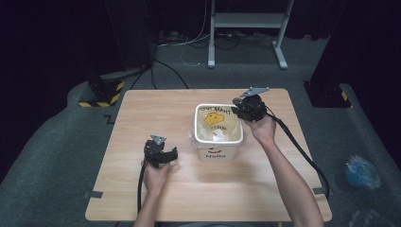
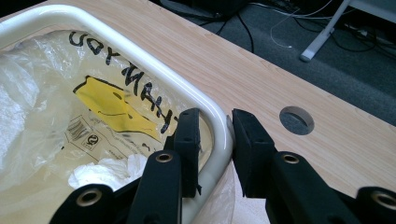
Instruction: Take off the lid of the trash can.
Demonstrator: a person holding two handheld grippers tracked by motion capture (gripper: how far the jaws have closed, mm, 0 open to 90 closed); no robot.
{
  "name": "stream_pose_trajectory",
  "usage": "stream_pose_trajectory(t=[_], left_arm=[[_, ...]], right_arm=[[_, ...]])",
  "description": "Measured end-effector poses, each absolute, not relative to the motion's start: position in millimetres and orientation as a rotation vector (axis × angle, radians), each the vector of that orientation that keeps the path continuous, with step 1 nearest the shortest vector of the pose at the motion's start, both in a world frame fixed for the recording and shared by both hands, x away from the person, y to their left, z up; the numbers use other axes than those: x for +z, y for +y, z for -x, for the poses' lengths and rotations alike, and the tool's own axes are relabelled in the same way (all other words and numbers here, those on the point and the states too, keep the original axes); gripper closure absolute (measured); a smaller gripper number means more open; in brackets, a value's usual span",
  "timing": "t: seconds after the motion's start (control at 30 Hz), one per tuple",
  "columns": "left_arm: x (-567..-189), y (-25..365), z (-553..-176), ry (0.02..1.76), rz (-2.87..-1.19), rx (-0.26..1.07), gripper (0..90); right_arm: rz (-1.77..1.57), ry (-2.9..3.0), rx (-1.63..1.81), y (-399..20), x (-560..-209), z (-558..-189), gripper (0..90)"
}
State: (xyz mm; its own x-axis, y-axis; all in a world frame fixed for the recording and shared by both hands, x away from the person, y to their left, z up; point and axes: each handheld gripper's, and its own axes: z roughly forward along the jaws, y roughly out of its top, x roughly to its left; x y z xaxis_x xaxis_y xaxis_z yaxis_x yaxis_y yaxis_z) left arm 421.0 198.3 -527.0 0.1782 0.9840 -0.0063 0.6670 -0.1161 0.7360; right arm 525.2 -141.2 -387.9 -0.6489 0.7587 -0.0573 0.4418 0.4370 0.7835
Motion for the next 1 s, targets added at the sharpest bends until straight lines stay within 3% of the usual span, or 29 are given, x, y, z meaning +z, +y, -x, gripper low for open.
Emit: stream_pose_trajectory(t=[1.0], left_arm=[[-527, 198, -421, 1.551, -1.854, 0.675, 19.6]], right_arm=[[-1.059, 2.269, 1.097, -156, -370, -521, 73.8]])
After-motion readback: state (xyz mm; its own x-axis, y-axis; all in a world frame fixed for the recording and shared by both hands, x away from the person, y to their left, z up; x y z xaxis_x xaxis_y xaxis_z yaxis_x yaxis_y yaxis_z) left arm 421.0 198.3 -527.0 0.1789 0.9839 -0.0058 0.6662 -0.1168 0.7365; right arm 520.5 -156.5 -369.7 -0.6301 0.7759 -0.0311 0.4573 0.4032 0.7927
